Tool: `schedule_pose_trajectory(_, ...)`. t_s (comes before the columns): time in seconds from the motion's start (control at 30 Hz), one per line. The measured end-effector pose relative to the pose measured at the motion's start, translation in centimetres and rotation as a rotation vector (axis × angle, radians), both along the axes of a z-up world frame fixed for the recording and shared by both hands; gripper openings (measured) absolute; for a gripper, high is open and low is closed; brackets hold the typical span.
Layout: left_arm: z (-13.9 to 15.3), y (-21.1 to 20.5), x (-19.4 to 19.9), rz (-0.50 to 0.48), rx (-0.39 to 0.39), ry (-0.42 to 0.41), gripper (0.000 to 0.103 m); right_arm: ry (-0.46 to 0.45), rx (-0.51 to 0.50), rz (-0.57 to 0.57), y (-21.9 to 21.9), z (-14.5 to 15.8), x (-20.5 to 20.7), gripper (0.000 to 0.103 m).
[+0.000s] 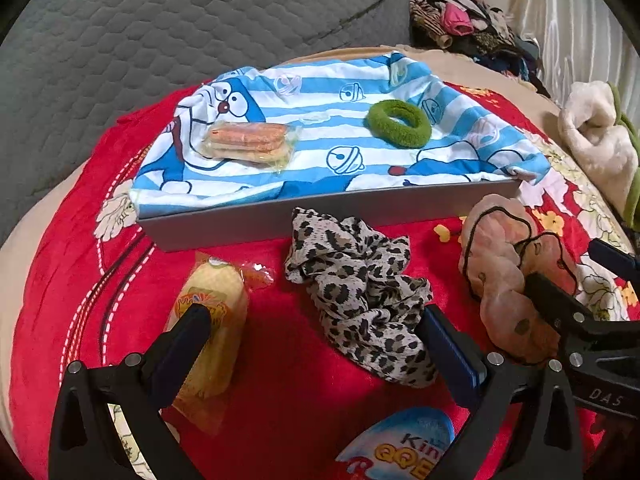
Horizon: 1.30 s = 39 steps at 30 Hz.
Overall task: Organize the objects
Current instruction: 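Grasp the sheer beige scrunchie with the right tool while the left tool grasps the leopard scrunchie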
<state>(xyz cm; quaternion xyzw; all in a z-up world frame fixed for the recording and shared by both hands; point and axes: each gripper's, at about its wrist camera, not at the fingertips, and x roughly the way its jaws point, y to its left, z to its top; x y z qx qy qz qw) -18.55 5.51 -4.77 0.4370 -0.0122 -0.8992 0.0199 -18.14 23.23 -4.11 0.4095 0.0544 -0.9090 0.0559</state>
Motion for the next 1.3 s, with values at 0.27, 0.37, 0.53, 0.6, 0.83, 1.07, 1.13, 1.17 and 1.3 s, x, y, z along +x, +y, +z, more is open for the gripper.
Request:
schedule_pose_trajectory(0.27,-0.3,0.1,-0.7,-0.023,0.005,-0.008,0.103,-0.022,-0.018,0.014,-0.1,-0.9,-0.8,0.093)
schedule_pose_trajectory(0.37,-0.3,0.2,-0.9,-0.031,0.009,-0.010,0.102,-0.028,-0.016,0.027,-0.5,-1.1,-0.9,0.080)
schedule_pose_trajectory(0.53,-0.1,0.3,-1.1,-0.041,0.024,-0.010,0.093,-0.039,-0.015,0.039,-0.9,-1.2,-0.9,0.061)
schedule_pose_trajectory(0.6,-0.1,0.3,-1.2,-0.046,0.023,-0.015,0.085,-0.051,-0.022,0.045,-1.0,-1.3,-1.0,0.054)
schedule_pose_trajectory(0.83,-1.1,0.5,-1.3,-0.073,0.067,-0.071,0.053,-0.057,-0.023,0.067,-1.3,-1.3,-0.9,0.032)
schedule_pose_trajectory(1.07,-0.9,0.9,-1.5,-0.109,0.110,-0.087,0.020,-0.053,-0.035,0.076,-1.2,-1.0,-0.9,0.022)
schedule_pose_trajectory(1.13,-0.8,1.0,-1.3,-0.120,0.107,-0.082,0.016,-0.055,-0.047,0.080,-1.1,-0.9,-0.9,0.019)
schedule_pose_trajectory(1.17,-0.8,1.0,-1.3,-0.124,0.106,-0.078,0.015,-0.053,-0.049,0.081,-1.1,-0.8,-0.9,0.018)
schedule_pose_trajectory(1.3,-0.4,1.1,-1.0,-0.127,0.105,-0.068,0.013,-0.041,-0.051,0.086,-1.1,-0.4,-0.8,0.017)
